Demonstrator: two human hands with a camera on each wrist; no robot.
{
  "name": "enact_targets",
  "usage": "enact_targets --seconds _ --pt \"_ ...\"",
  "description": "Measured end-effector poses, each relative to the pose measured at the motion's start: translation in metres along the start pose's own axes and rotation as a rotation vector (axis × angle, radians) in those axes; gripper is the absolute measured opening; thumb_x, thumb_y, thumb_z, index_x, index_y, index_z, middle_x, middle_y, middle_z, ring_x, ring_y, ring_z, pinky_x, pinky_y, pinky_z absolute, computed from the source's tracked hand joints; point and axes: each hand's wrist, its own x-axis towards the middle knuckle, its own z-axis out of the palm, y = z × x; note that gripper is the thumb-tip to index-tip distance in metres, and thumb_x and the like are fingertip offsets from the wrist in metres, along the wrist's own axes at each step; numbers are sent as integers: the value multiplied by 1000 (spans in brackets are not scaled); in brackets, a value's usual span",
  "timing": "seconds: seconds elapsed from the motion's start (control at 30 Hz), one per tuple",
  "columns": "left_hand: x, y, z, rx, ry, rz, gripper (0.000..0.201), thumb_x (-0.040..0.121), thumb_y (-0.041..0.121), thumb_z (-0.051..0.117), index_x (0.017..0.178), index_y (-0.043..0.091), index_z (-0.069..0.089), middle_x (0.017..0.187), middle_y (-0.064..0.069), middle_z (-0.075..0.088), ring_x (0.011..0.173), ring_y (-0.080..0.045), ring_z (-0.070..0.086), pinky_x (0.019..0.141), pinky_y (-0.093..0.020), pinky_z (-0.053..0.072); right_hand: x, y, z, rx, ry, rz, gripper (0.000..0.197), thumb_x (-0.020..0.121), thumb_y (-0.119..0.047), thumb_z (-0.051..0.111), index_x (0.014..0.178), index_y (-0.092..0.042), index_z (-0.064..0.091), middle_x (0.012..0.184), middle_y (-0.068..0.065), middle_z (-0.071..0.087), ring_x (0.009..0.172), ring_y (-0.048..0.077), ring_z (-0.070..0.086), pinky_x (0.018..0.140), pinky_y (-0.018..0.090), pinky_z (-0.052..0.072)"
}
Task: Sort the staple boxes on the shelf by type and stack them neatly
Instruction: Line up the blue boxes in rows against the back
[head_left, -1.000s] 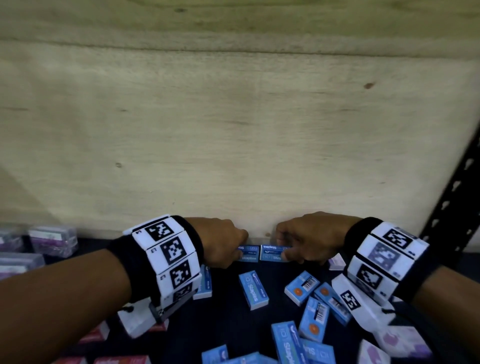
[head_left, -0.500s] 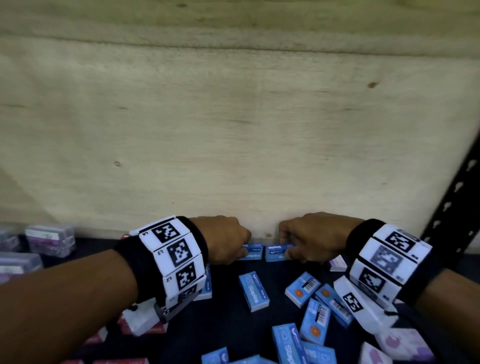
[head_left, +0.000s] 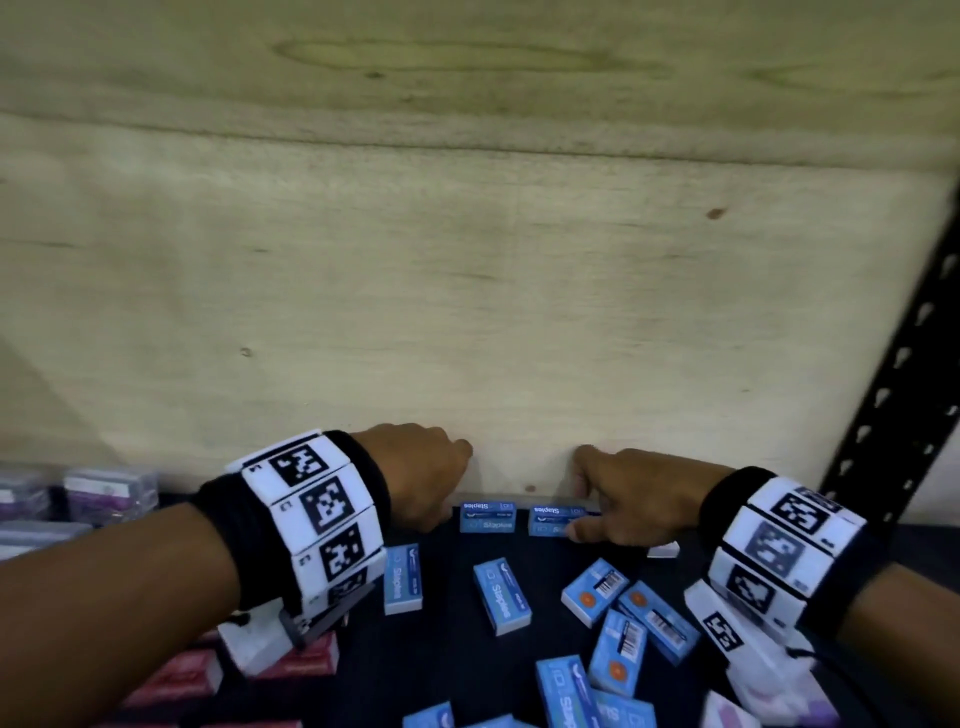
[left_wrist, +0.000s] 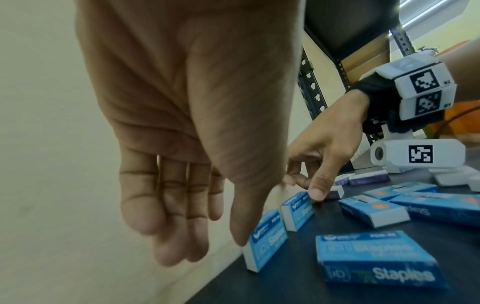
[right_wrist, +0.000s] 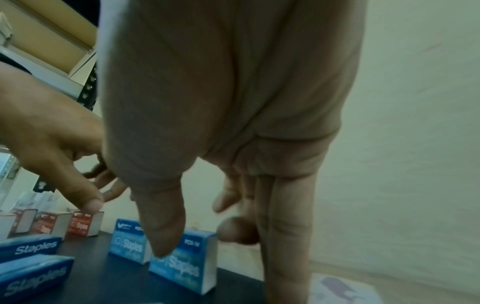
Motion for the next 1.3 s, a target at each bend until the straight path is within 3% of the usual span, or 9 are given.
enact_targets --seconds 0.1,0.2,0.33,0.47,0.57,0.73,1.0,1.17,1.3 --pt "-11 -8 -2 26 -62 70 30 94 17 59 123 20 54 113 0 57 102 -25 59 79 -35 47 -12 7 0 74 18 -12 35 91 -50 61 106 -29 37 87 -8 56 76 10 54 69 28 44" --pt "-21 -10 -2 46 -172 165 46 88 7 66 128 29 57 104 6 51 103 -22 58 76 -31 44 -27 10 -2 55 38 -92 20 91 -40 65 97 -32 47 94 -7 58 81 11 56 75 30 49" --pt "-25 -5 3 145 -216 223 59 83 9 74 134 32 55 131 2 52 115 -24 55 83 -34 45 -40 9 -3 83 -79 -181 22 88 -25 70 106 -32 63 105 -11 62 85 2 56 78 20 45" --pt "-26 -2 3 189 -161 250 49 82 20 78 127 29 61 130 1 51 113 -25 56 82 -35 45 -40 6 4 69 -130 -186 30 85 -16 73 110 -32 64 109 -10 66 96 8 62 87 27 51" --pt "-24 -1 5 204 -157 246 45 82 23 78 123 25 61 128 -1 54 111 -27 56 82 -37 46 -39 3 6 93 -135 -176 33 85 -10 71 111 -30 64 109 -5 68 97 12 64 87 28 52" --pt "-23 -3 7 152 -138 208 43 81 28 78 118 20 57 118 -6 58 102 -27 58 71 -32 40 -36 -2 8 96 -117 -202 32 88 -19 67 116 -34 61 108 -11 67 97 9 63 89 32 54" --pt "-17 -9 9 67 -140 163 35 86 29 74 117 16 63 109 -4 61 87 -20 52 70 -29 38 -32 -2 6 117 -148 -216 28 90 -29 71 117 -29 64 107 -8 71 95 7 67 88 29 55" --pt "-8 -10 7 -12 -55 126 26 88 28 71 111 18 65 110 -4 63 94 -24 61 70 -30 43 -31 -3 9 146 -139 -197 25 92 -36 68 115 -27 65 101 -8 73 89 11 70 87 33 56" --pt "0 -1 3 -26 1 133 25 92 29 67 107 10 66 107 -10 65 81 -24 55 66 -30 40 -33 -3 10 102 -119 -202 30 94 -44 62 121 -30 64 108 -11 70 94 7 67 88 29 54"
